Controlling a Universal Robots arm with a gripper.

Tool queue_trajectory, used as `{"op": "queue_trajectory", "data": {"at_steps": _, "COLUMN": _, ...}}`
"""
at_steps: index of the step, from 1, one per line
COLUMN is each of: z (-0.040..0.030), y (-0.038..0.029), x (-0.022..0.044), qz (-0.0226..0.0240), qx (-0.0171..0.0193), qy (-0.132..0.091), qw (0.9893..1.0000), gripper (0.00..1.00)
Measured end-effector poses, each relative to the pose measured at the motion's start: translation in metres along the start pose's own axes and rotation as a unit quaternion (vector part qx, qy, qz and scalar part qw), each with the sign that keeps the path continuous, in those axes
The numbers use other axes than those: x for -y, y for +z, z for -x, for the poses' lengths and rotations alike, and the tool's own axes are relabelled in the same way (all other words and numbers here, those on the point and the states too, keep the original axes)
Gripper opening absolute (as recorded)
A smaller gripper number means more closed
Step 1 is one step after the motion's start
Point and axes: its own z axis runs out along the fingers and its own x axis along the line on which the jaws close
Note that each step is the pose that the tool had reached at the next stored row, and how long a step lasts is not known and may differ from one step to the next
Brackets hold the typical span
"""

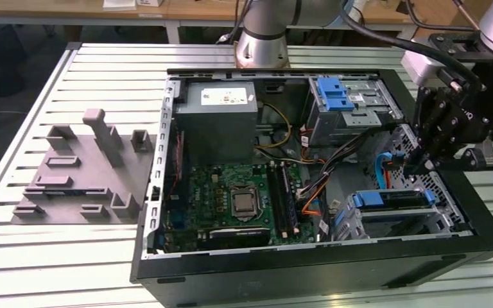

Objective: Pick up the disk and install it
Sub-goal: 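Insert the first disk wire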

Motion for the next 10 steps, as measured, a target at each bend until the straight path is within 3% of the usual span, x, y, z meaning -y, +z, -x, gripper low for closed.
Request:
{"op": "queue_trajectory", "data": {"at_steps": 4, "z": 0.0003, "y": 0.0014, "x": -0.0005, "qz": -0.0029, "qx": 0.0003, "qy": -0.009, "qw": 1.0, "gripper": 0.25}}
{"op": "queue_trajectory", "data": {"at_steps": 5, "z": 0.0007, "y": 0.002, "x": -0.0009, "qz": -0.0038, "qx": 0.0002, "qy": -0.011, "qw": 0.9999, "gripper": 0.31}}
{"op": "queue_trajectory", "data": {"at_steps": 10, "z": 0.0044, "y": 0.005, "x": -0.0049, "qz": -0.0097, "qx": 0.0004, "qy": -0.013, "qw": 0.9999, "gripper": 0.31}}
